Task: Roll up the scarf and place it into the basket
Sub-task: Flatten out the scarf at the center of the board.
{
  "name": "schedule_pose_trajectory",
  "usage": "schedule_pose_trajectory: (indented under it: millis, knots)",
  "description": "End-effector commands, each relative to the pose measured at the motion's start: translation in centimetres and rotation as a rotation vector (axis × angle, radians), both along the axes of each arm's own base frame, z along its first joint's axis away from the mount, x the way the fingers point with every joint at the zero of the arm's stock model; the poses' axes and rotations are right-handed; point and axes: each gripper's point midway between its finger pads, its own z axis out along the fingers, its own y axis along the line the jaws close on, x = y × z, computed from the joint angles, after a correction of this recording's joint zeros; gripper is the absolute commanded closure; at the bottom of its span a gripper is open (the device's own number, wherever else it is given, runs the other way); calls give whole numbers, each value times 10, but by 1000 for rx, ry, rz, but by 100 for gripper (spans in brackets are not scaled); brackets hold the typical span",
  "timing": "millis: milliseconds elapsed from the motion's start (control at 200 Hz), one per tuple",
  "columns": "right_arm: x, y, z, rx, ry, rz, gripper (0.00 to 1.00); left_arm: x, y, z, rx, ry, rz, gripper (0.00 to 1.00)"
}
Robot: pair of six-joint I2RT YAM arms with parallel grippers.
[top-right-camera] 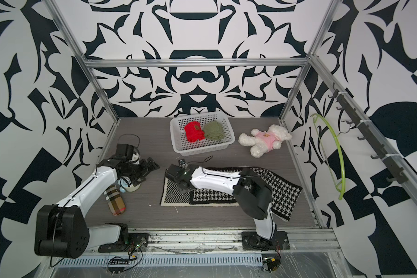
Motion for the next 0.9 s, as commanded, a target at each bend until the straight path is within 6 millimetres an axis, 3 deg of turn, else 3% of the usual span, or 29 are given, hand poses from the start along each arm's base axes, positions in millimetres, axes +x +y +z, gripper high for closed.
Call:
schedule_pose_trajectory:
  millis: [0, 155, 460, 645, 795, 895]
  knots:
    - [-5, 15, 1, 28, 54, 5, 54, -4, 18, 24, 21, -38, -10, 1]
    - [-13, 1, -11, -49, 47, -31, 59, -4, 24, 30, -7, -60, -1, 1]
    - [-24, -25, -5, -92, 21, -35, 61, -6, 15, 17, -76, -30, 13, 1]
    - [-33, -39, -25, -160, 61, -42, 64, -7, 14, 16, -83, -29, 13, 1]
    - [-33, -36, -24, -140, 60, -41, 100, -8, 14, 17, -79, -30, 12, 1]
    - [-30, -39, -14, -138, 33, -49, 100, -8, 15, 17, -79, -28, 14, 1]
